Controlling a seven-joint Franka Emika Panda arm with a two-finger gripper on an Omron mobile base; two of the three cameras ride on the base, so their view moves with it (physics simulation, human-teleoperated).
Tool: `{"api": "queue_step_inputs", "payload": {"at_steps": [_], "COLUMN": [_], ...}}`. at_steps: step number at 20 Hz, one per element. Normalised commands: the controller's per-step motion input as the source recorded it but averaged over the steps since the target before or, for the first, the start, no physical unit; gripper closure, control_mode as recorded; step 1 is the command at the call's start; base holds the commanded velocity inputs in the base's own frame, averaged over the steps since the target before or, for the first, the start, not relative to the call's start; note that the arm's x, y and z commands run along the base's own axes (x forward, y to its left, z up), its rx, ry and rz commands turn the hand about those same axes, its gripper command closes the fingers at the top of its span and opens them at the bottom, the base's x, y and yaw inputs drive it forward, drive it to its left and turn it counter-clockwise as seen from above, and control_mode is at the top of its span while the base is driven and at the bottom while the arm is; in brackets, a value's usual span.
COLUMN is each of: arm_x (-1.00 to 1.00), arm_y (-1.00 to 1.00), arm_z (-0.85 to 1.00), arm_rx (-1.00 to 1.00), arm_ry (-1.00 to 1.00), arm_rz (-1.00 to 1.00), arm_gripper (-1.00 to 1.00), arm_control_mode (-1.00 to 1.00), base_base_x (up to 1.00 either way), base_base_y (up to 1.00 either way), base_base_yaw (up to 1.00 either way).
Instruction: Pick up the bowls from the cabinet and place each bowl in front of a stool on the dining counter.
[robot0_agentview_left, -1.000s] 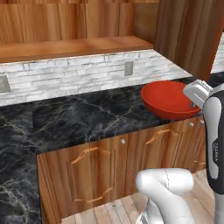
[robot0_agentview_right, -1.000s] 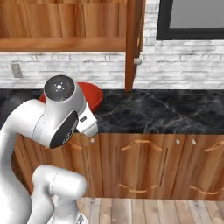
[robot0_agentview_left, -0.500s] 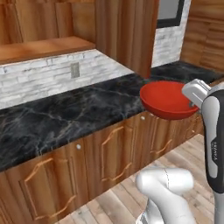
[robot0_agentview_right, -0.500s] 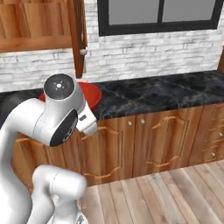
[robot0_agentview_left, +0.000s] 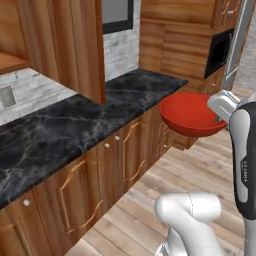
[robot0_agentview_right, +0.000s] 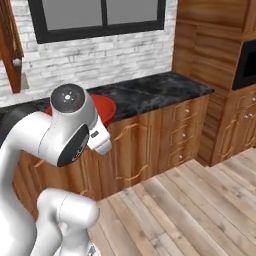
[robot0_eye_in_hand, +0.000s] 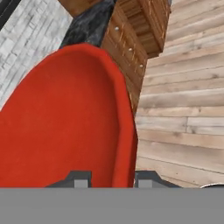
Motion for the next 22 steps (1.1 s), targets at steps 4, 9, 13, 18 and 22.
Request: {"api": "queue_step_inputs", "payload": {"at_steps": [4, 9, 13, 18, 22], "arm_x": [0.00, 0.00, 0.00, 0.00, 0.00], "arm_y": [0.00, 0.00, 0.00, 0.00, 0.00], "arm_z": [0.00, 0.00, 0.00, 0.00, 0.00], "arm_rx": [0.00, 0.00, 0.00, 0.00, 0.00], "arm_ry": [0.00, 0.00, 0.00, 0.00, 0.00], "arm_rz": [0.00, 0.00, 0.00, 0.00, 0.00], "arm_gripper": [1.00, 1.00, 1.00, 1.00, 1.00], "arm_control_mode": [1.00, 1.00, 1.00, 1.00, 1.00], "base_base_x": [0.00, 0.09, 0.42, 0.99, 1.00], "base_base_y": [-0.47, -0.43, -0.42, -0.27, -0.19], "base_base_yaw": [-0.55, -0.62, -0.58, -0.50, -0.45]}}
